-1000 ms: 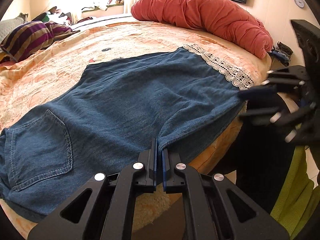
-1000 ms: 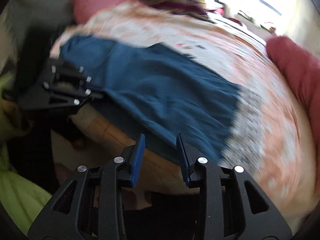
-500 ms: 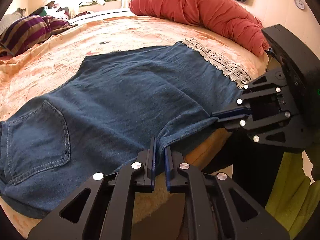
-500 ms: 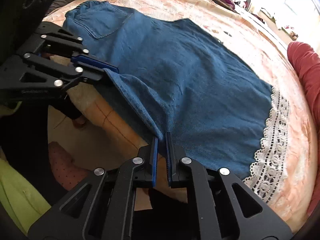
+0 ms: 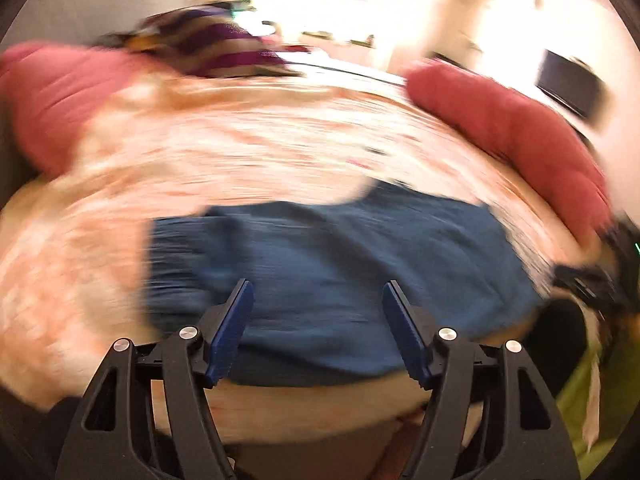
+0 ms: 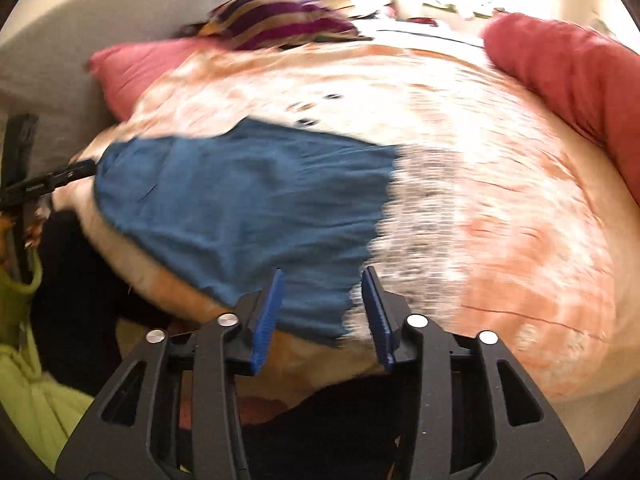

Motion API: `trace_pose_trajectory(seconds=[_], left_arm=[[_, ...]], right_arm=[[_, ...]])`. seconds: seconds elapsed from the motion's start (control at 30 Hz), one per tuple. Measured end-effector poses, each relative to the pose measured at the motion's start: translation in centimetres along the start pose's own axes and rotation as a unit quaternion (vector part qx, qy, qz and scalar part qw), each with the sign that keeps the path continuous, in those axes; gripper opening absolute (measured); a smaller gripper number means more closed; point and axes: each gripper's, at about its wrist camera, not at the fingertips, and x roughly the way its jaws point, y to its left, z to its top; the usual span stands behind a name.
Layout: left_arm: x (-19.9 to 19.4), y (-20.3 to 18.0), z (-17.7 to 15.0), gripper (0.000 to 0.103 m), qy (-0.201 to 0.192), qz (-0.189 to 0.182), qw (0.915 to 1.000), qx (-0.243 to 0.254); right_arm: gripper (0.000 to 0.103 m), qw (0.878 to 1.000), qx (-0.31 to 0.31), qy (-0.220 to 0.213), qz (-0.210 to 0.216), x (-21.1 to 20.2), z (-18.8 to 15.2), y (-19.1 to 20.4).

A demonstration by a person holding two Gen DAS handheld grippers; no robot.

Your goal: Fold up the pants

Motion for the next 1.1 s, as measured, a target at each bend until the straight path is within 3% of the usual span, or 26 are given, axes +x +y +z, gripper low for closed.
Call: trace_pose_trajectory(seconds=[0.03,0.07,0.13,0.27,0.3,0.33,0.43,0.5,0.6,0.7,0.77,0.83,0.87,0.93,1.0,1.07,1.1], left_arm=[[0.1,0.9,0.1,0.08,0.003,0.018,0.9997,-0.016],[0.3,1.8,0.2,0.083,0.006,0.03,0.9988,-0.037],[0.8,3.1,0.3,0.09,0.012,0.02,0.9969,-0.075],[2.5,3.3,0.3,0.09,0.028,0.048,0.9944,-0.089],[2.8,2.9,0.4,0.084,0.029,0.056,0.9945,-0.083],[2.9,2.9,0.4,0.06,0.025,0.064,0.9945,-0.078],[2.6,3.6,0.6,0.014,0.01,0.092,0.9934,-0.068],[2.2,5.0,0.8,0.011,0.002,0.099,0.9917,-0.082],[1.9,7.5,0.8,0.01,-0.002,0.153,0.9835,-0.096],[1.4,9.5,0.6,0.011,0.001,0.115,0.9817,-0.152],[0.2,9.4,0.8,0.021,-0.019,0.092,0.983,-0.158],[0.1,8.2,1.2,0.07,-0.012,0.071,0.9879,-0.138],[0.1,7.5,1.3,0.075,-0.009,0.051,0.9898,-0.133],[0.9,6.4,1.2,0.078,0.005,0.031,0.9917,-0.124],[2.6,5.5,0.8,0.082,0.03,0.046,0.9924,-0.11],[3.8,4.8,0.2,0.08,0.047,0.04,0.9928,-0.103],[3.9,4.6,0.1,0.07,0.047,0.05,0.9931,-0.095]], right_arm=[[0.037,1.0,0.01,-0.002,-0.004,-0.1,0.1,-0.8],[0.038,1.0,0.017,-0.001,-0.009,0.0,0.3,-1.4],[0.04,1.0,0.026,0.003,-0.015,0.2,0.2,-2.1],[0.041,0.999,0.03,0.02,-0.02,0.9,-0.3,-2.1],[0.041,0.999,0.03,0.025,-0.023,1.4,-0.5,-2.0],[0.041,0.998,0.031,0.035,-0.031,1.9,-0.6,-1.9],[0.041,0.997,0.038,0.053,-0.037,3.0,-0.8,-1.9],[0.041,0.997,0.04,0.054,-0.037,3.1,-1.0,-1.8],[0.041,0.997,0.04,0.059,-0.038,3.1,-1.2,-1.8],[0.041,0.996,0.043,0.067,-0.039,3.5,-1.5,-1.9],[0.043,0.996,0.043,0.067,-0.038,3.6,-1.5,-1.9],[0.043,0.996,0.041,0.067,-0.037,3.6,-1.4,-1.8],[0.044,0.996,0.041,0.067,-0.037,3.6,-1.4,-1.8],[0.045,0.996,0.04,0.066,-0.037,3.6,-1.5,-1.7],[0.045,0.996,0.036,0.067,-0.04,3.6,-1.5,-1.6],[0.046,0.996,0.035,0.067,-0.039,3.7,-1.5,-1.6],[0.046,0.996,0.036,0.067,-0.038,3.7,-1.5,-1.7]])
